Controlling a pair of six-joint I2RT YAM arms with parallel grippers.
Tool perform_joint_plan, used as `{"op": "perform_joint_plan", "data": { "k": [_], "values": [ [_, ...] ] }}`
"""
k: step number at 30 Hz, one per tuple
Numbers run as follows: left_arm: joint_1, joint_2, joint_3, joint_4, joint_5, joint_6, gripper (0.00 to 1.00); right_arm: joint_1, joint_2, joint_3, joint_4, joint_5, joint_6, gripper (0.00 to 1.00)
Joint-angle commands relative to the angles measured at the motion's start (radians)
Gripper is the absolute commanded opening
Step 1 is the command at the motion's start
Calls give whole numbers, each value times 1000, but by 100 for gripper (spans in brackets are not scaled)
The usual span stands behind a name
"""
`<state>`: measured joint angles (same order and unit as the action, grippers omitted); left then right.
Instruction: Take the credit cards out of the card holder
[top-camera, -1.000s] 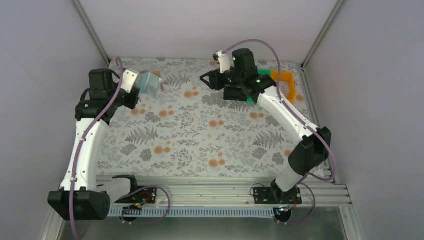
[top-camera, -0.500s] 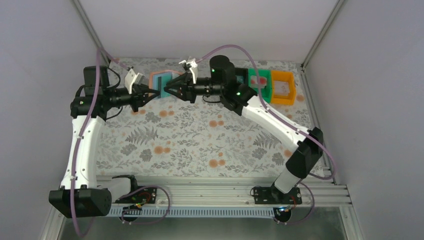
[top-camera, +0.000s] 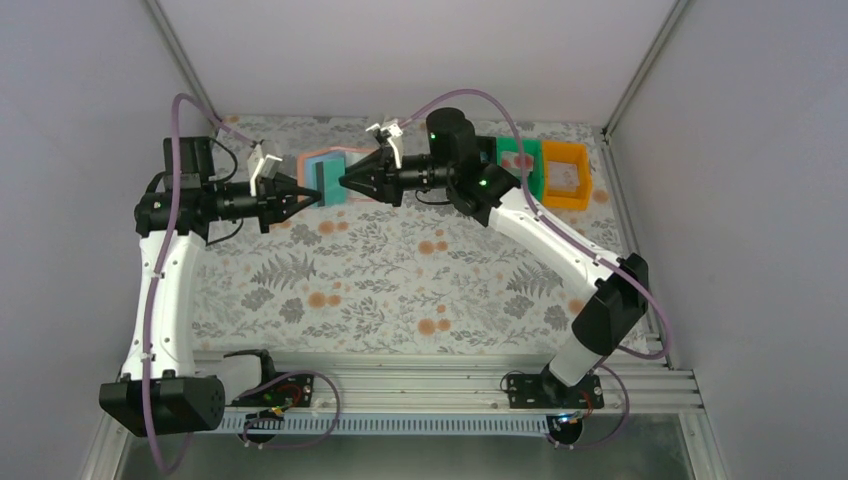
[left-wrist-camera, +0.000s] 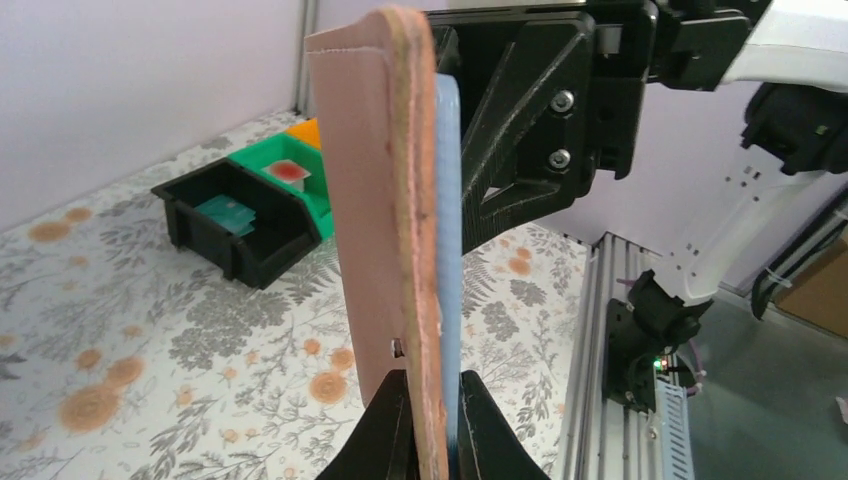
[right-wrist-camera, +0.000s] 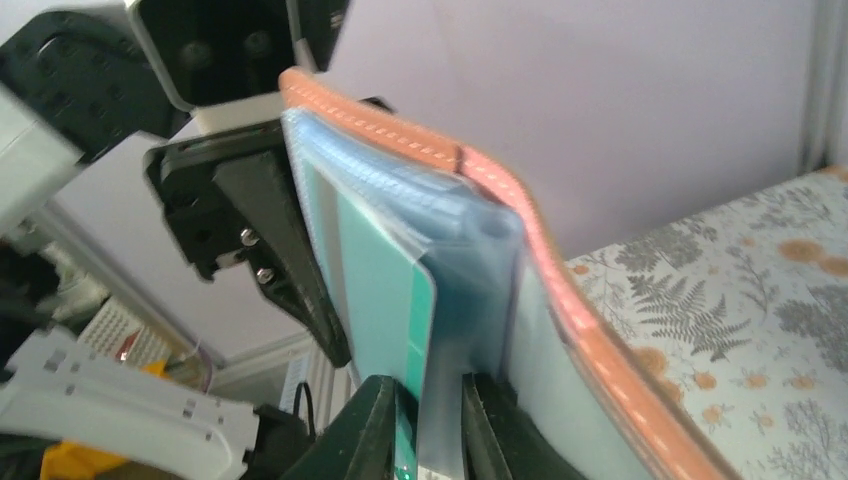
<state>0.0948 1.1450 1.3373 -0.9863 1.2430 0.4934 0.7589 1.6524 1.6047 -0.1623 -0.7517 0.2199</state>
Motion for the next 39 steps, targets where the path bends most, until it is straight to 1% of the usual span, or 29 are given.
{"op": "perform_joint_plan", "data": {
  "k": [1,3,4,6,7,8,9,10,11,13,16,21,24,28,32,39],
  "values": [
    [-6,-20,40,-41,132,82,3,-4,-20,-13,23,-211,-45,15],
    [-6,-20,39,-40,136,80,2,3,-27,-8,24,-269,-65,6],
    [-6,-19,38,-43,139,83,2,3,-33,-8,19,-279,-72,4],
    [-4,-22,37,-49,141,92,3,3,-52,-16,10,-283,-93,4],
    [-5,-21,37,-49,139,92,7,3,-62,-19,1,-272,-100,4],
    [-3,-21,38,-50,136,93,16,1,-67,-16,-16,-262,-112,4],
    [-2,-23,39,-52,133,93,29,0,-70,-10,-46,-250,-125,4],
    [0,-24,39,-54,134,96,35,-2,-71,-2,-69,-241,-138,4],
    [0,-24,41,-58,134,100,37,-3,-71,3,-87,-236,-148,4],
    [3,-25,42,-58,139,102,38,-6,-71,12,-114,-234,-162,4],
    [5,-28,42,-59,143,103,37,-7,-69,32,-156,-226,-183,4],
    [9,-28,40,-73,164,121,17,-22,-86,43,-194,-202,-204,4],
    [11,-27,29,-81,190,133,14,-42,-103,46,-211,-188,-205,4],
    [11,-30,31,-84,196,133,3,-61,-115,54,-222,-190,-203,4],
    [14,-33,31,-87,202,135,2,-72,-111,54,-239,-190,-212,4],
    [48,-38,28,-81,211,125,2,-120,-119,64,-333,-213,-268,4]
  ]
}}
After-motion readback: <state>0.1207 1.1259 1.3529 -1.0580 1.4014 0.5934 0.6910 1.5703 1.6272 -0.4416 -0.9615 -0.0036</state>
